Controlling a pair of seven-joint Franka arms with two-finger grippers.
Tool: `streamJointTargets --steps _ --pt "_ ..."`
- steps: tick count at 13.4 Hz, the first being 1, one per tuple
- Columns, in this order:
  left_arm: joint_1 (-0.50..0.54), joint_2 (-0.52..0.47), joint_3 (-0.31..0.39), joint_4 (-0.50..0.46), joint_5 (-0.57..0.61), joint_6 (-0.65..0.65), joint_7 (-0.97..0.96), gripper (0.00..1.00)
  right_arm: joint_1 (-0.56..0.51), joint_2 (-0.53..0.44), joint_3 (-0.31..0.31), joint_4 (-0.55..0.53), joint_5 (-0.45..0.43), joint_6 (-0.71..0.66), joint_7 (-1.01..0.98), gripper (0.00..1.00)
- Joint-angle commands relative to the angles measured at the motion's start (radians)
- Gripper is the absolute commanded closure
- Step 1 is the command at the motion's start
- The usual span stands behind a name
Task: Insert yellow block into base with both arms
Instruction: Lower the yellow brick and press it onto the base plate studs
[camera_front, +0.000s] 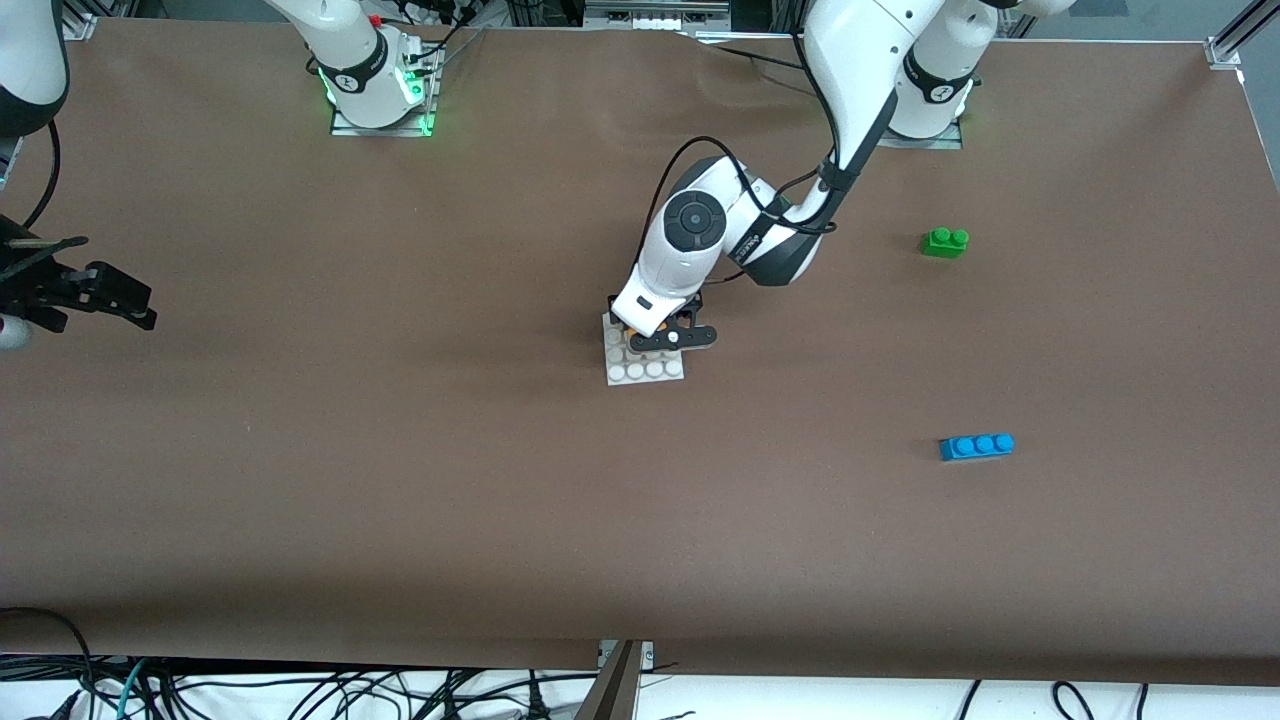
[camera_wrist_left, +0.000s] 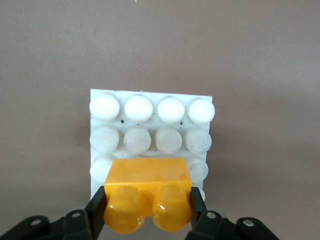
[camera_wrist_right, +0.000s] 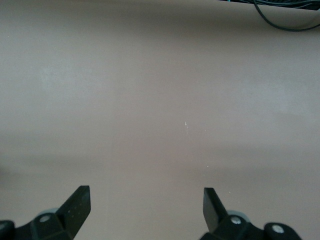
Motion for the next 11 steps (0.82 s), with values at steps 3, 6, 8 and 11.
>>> streamJointTargets --steps 3,6,8,11 --pt "-0.025 0.027 0.014 0.038 0.026 -0.023 -0.039 1.0 -0.01 0.009 0.007 0.028 -0.008 -0.016 -0.015 0.0" --pt "-0.028 0.035 0.013 0.038 0.026 -0.023 -0.039 1.0 -0.008 0.009 0.007 0.028 -0.008 -0.016 -0.015 0.0" --pt "-0.029 0.041 0.014 0.038 0.026 -0.023 -0.039 1.0 -0.008 0.009 0.007 0.028 -0.008 -0.016 -0.015 0.0" --pt "-0.029 0.047 0.013 0.038 0.05 -0.023 -0.039 1.0 -0.008 0.009 0.007 0.028 -0.008 -0.016 -0.015 0.0"
